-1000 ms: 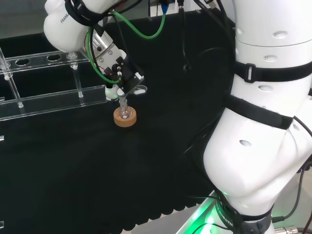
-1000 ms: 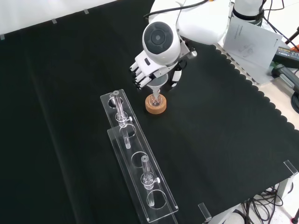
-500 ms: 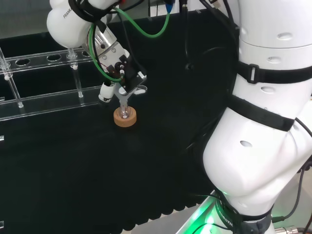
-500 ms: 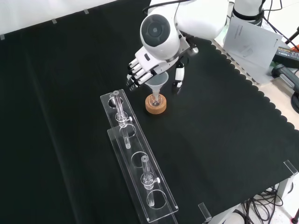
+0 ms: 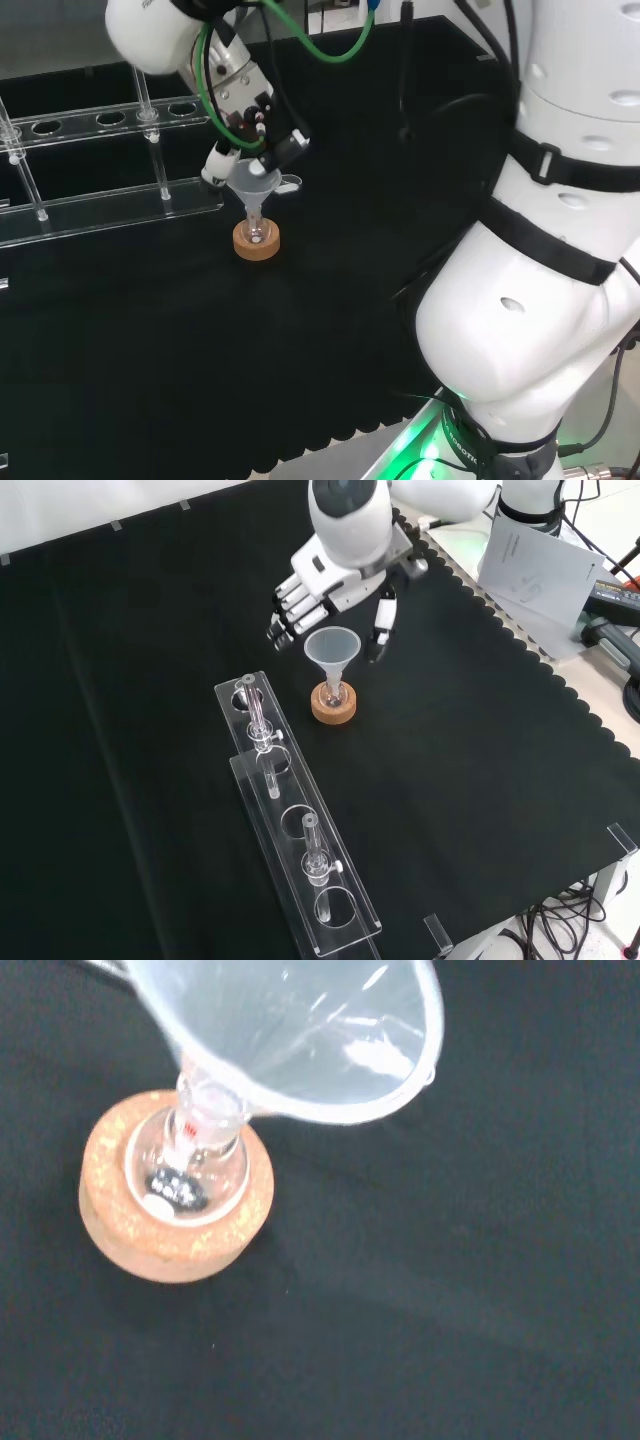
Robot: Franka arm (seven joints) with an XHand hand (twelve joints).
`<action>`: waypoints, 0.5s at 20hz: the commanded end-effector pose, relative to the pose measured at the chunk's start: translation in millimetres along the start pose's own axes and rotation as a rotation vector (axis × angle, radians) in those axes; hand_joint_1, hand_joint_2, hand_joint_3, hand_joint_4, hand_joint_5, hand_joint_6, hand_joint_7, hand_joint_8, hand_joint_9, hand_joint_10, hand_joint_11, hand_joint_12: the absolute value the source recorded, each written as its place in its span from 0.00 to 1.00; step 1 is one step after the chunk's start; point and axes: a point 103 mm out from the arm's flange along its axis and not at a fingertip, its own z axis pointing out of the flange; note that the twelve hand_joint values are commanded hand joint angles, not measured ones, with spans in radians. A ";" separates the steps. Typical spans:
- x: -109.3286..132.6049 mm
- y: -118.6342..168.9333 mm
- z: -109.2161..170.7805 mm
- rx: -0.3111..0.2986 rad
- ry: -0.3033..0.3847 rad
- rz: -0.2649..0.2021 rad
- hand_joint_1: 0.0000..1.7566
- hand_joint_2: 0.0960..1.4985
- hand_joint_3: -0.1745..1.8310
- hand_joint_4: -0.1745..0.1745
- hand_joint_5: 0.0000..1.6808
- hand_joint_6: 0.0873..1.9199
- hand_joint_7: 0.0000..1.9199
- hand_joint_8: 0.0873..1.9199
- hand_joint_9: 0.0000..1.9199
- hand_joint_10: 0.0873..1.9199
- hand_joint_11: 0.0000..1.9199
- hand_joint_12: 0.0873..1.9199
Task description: Place the funnel on the round-bottom flask.
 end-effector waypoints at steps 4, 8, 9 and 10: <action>-61.5 -7.8 -14.0 -0.030 0.229 -0.014 0.28 0.49 0.15 0.37 0.11 0.00 0.00 0.28 0.09 0.38 0.07 0.75; -86.7 -6.2 -10.4 -0.044 0.299 -0.010 0.28 0.50 0.15 0.37 0.12 0.00 0.00 0.30 0.11 0.37 0.06 0.75; -92.8 -5.5 -9.5 -0.047 0.318 -0.011 0.28 0.50 0.15 0.37 0.12 0.00 0.00 0.31 0.11 0.37 0.06 0.75; -99.2 -4.7 -8.9 -0.053 0.333 -0.014 0.28 0.50 0.15 0.37 0.12 0.00 0.00 0.31 0.11 0.37 0.06 0.75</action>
